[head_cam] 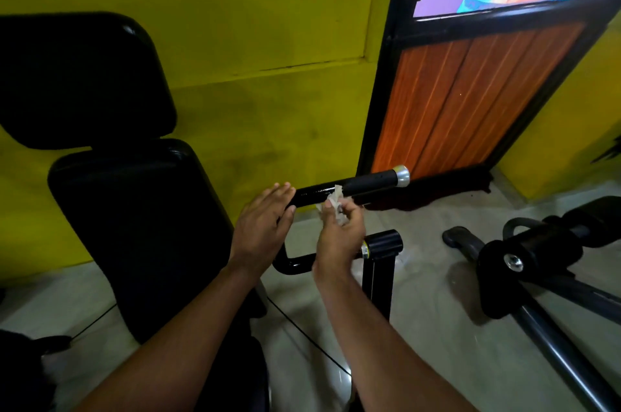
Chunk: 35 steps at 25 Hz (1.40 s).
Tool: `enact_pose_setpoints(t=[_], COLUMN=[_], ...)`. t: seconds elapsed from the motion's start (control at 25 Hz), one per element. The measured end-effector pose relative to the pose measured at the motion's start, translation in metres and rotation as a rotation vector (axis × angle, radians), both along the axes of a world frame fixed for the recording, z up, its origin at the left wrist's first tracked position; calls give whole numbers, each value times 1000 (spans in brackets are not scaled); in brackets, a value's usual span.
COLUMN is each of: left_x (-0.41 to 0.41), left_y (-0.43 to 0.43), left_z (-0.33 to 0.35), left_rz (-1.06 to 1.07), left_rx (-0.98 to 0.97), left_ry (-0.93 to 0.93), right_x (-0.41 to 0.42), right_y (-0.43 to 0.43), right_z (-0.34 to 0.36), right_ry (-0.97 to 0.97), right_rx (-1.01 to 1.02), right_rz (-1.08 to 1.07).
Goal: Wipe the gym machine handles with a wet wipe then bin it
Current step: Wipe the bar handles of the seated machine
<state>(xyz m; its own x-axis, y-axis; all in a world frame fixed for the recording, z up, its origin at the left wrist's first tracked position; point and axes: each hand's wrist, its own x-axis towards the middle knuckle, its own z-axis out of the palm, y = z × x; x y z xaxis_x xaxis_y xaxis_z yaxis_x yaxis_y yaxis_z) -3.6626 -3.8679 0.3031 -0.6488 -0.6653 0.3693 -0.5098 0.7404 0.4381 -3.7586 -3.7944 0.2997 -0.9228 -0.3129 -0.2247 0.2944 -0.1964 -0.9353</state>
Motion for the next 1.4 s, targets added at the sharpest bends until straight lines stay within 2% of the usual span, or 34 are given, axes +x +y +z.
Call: enact_pose_setpoints(t=[0.08,0.16,0.32,0.4,0.56,0.64,0.72,0.84,0.92,1.0,1.04,1.08,1.16,1.2,1.32,1.36,1.4], left_x=[-1,1,3,1,-5,-7,-7,-8,-10,-11,-11,-11,-14,-15,-17,-18,-19], left_y=[0,-1,-5,-6,-2,-2,0,0,2,2,2,2,1,2,3,4,4], left_z=[4,7,8,8,8,7,7,7,8,9,9,8,7,7,6,5,5], left_rz=[-8,-22,-51,-56,-47,-40,-28,-17,-10,-14,-17,-16,-11,-5,9,12,17], left_rx=[2,3,-27,-42,-61,-73,-84,-99,-103,-97,-101,-108,-108,-100,-101,-93,-83], left_ry=[-20,-53,-98,-94,-95,-102,-107,-121,-133,-133,-136,-140,-155,-166,-180,-181,-183], right_x=[7,5,-8,-14,-6,-6,-10,-7,-13,-27,-36,-43,-47,-48,-55,-62,-65], right_y=[-14,-19,-9,-5,-9,-11,-11,-9,-5,3,9,13,17,17,21,21,20], right_z=[2,7,19,21,21,21,19,16,9,-7,-13,-17,-11,-9,-4,0,7], right_ry=[-393,-611,-683,-719,-695,-687,-555,-193,240,720,876,935,878,927,1372,1377,1285], right_rx=[-193,-344,-426,-490,-401,-395,-288,-63,75,270,364,437,485,484,468,506,545], right_rz=[-8,-41,-41,-107,0,-59,-126,-131,-156,-39,14,27,-27,-9,256,265,233])
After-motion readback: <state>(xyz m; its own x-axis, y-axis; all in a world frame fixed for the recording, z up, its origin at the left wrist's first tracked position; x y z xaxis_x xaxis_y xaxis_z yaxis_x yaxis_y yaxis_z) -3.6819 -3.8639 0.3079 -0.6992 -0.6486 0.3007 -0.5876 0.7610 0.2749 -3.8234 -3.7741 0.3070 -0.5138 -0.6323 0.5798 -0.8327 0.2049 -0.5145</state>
